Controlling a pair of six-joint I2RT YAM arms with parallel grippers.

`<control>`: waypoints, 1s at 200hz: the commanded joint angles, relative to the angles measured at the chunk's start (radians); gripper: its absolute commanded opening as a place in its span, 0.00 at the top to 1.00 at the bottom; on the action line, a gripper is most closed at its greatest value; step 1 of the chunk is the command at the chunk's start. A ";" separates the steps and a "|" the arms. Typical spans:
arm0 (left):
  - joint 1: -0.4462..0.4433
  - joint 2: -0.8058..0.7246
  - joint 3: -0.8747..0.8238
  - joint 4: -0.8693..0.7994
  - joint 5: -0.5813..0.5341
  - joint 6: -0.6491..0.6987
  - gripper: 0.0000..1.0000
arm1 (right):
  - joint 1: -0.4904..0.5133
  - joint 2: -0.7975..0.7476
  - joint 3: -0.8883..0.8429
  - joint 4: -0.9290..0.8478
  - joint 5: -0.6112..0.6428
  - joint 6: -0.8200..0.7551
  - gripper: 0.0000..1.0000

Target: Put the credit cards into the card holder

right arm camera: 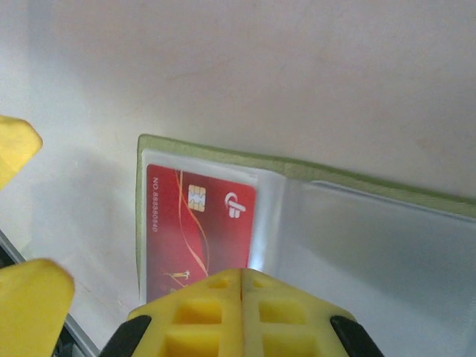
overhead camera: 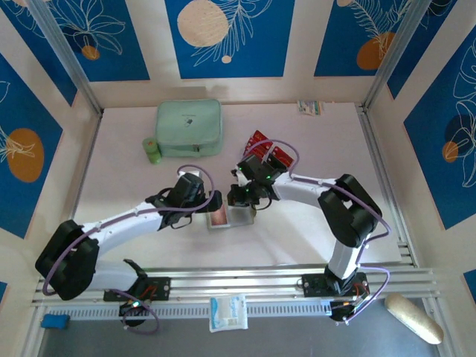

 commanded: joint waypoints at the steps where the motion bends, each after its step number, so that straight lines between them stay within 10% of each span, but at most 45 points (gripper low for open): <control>1: -0.012 -0.007 0.055 -0.012 0.038 -0.013 0.00 | -0.037 -0.030 -0.019 -0.032 -0.009 -0.036 1.00; 200: -0.163 0.248 0.069 0.014 -0.038 -0.019 0.00 | -0.034 0.059 -0.101 0.032 -0.049 -0.030 1.00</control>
